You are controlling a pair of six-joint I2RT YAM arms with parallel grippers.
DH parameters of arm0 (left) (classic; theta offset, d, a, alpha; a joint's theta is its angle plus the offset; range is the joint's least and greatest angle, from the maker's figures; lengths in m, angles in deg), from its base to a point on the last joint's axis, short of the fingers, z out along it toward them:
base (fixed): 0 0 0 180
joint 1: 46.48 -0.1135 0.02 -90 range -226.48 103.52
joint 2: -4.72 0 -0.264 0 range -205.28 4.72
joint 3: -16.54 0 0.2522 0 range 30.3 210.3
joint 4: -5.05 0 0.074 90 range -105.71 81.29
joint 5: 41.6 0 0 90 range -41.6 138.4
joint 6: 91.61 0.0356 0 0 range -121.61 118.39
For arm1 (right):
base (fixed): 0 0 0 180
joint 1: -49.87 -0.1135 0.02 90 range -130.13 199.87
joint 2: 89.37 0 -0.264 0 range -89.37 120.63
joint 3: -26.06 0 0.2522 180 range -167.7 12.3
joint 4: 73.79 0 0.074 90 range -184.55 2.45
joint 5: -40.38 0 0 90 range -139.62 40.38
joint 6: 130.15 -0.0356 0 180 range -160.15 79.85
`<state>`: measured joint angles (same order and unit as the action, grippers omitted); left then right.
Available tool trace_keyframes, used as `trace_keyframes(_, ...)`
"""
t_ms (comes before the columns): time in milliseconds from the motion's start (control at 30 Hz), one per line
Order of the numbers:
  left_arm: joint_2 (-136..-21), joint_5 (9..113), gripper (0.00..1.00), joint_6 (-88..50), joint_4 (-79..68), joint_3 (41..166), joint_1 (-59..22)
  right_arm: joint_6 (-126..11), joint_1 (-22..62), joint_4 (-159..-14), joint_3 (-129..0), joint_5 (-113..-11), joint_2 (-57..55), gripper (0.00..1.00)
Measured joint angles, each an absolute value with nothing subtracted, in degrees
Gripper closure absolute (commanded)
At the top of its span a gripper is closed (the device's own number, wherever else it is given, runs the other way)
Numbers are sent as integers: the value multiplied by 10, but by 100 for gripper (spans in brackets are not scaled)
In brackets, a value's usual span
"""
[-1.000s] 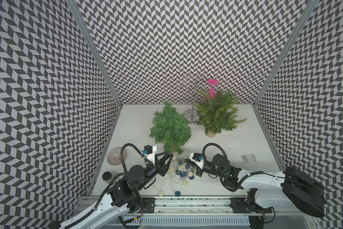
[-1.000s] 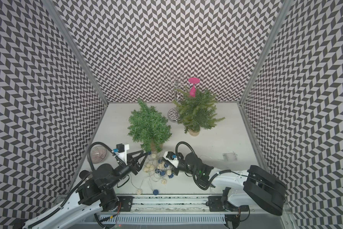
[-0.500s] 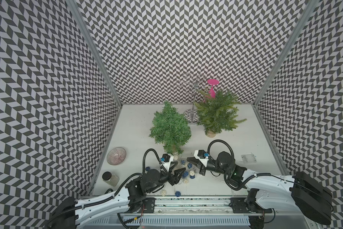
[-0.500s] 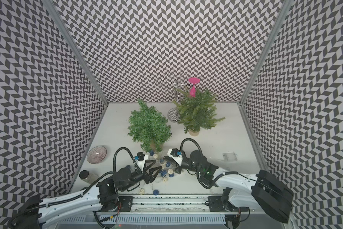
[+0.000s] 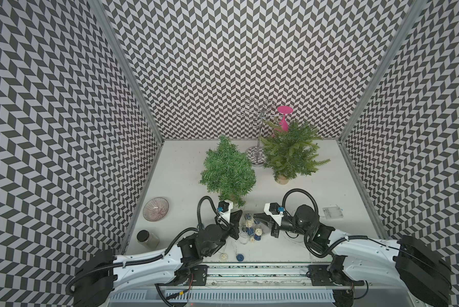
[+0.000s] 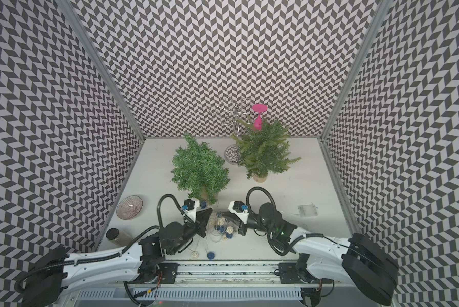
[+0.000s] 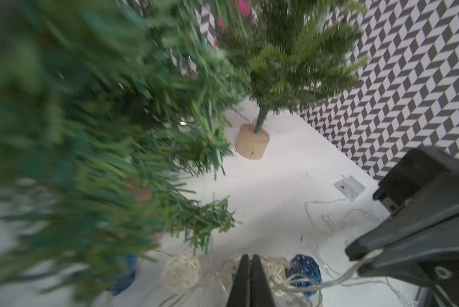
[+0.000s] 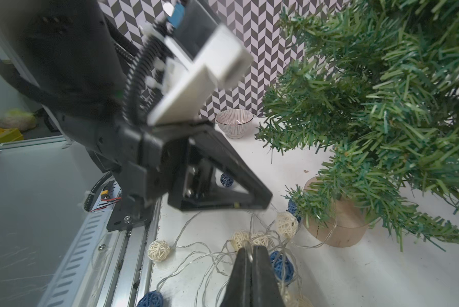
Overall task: Wrap string light around the christmas tree
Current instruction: Pick up the light string from the center of the board.
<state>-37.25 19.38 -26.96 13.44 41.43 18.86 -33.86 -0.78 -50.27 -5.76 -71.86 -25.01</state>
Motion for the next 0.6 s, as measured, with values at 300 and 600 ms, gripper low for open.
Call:
trace_keyframes(300,-307,192,58,-279,172,374,187,-359,9,-505,-60,-732,-254,100)
trace_keyframes(600,-473,285,43,-322,178,377,184,-366,9,-504,-62,-736,-238,100)
